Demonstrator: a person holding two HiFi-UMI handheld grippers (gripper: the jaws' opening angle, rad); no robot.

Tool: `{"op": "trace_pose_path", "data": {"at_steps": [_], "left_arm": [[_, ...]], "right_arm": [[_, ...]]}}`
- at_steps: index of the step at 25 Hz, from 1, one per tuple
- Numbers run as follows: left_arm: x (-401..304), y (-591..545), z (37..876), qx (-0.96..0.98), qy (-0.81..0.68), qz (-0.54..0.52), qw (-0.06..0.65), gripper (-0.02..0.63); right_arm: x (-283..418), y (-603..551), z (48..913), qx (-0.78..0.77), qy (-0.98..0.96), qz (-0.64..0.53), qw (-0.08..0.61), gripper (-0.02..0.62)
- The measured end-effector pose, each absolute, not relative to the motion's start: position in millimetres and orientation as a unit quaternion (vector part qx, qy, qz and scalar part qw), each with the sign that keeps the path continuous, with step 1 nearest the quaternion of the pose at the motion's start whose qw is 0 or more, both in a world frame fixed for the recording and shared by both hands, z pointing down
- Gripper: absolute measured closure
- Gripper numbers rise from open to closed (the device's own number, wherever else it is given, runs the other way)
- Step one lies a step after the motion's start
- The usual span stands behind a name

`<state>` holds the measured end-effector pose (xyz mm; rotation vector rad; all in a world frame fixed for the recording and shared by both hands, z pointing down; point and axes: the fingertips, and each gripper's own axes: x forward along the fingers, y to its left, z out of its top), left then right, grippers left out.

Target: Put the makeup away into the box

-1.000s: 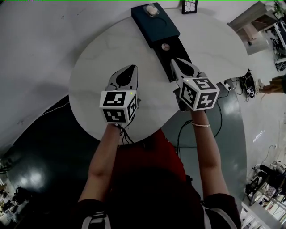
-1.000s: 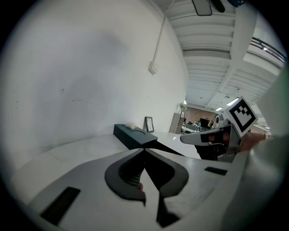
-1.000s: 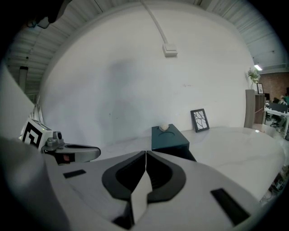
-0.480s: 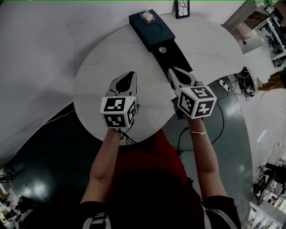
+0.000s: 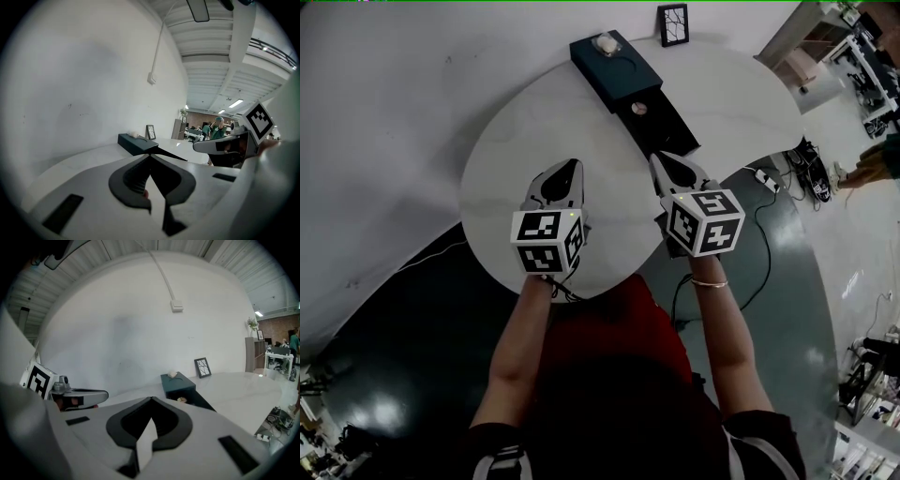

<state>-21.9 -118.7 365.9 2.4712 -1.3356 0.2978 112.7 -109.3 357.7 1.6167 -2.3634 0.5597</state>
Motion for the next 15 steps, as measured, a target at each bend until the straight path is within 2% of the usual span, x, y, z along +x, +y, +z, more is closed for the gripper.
{"op": "trace_pose_path", "data": {"at_steps": [15], "left_arm": [[-33, -107, 360, 0.868, -0.461, 0.105, 0.151, 0.584]], "right_arm": [[96, -88, 362, 0.561, -0.798, 0.185, 0.119, 0.581]]}}
